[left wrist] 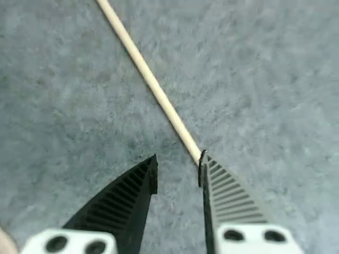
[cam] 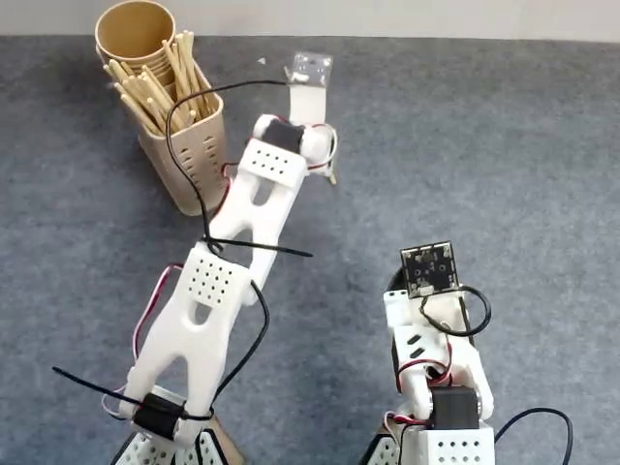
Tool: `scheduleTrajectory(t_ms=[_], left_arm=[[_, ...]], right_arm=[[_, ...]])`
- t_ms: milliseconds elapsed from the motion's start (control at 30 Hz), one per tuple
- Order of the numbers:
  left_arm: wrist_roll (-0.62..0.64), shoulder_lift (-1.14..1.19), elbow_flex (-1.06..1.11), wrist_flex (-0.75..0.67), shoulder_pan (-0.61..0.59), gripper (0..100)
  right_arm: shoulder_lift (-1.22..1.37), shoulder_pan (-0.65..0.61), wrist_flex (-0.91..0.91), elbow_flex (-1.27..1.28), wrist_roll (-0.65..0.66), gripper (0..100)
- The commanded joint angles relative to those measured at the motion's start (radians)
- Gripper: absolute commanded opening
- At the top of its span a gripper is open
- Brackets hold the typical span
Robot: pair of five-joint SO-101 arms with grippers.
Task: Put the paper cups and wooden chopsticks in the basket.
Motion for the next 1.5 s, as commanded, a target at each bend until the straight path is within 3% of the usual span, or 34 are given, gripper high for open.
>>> scheduleTrajectory(t_ms=[0, 400, 600, 767, 933, 1033, 1133, 1467], left_arm=[[0.009, -0.012, -0.030, -0.017, -0.005, 22], [0.009, 0.012, -0.002, -0.021, -0.004, 25], [0.005, 0.145, 0.008, -0.021, -0.012, 9], [-0.058, 0.177, 0.002, -0.015, -0.013, 8], [-0.068, 0.177, -0.217, 0.089, -0.013, 0], [-0.189, 0.168, -0.354, 0.144, -0.008, 0], [-0.282, 0.050, -0.335, 0.143, -0.005, 1], [-0.345, -0.492, -0.335, 0.066, -0.024, 1]], right_arm=[[-0.004, -0.005, -0.013, 0.087, 0.009, 2.9], [-0.004, -0.005, -0.013, 0.087, 0.009, 2.9], [-0.004, -0.005, -0.013, 0.087, 0.009, 2.9], [-0.004, -0.005, -0.013, 0.087, 0.009, 2.9], [-0.004, -0.008, -0.013, 0.087, 0.009, 2.9], [-0.004, -0.010, -0.013, 0.087, 0.009, 2.9], [-0.004, -0.010, -0.013, 0.087, 0.009, 2.9], [-0.004, -0.010, -0.013, 0.087, 0.009, 2.9]])
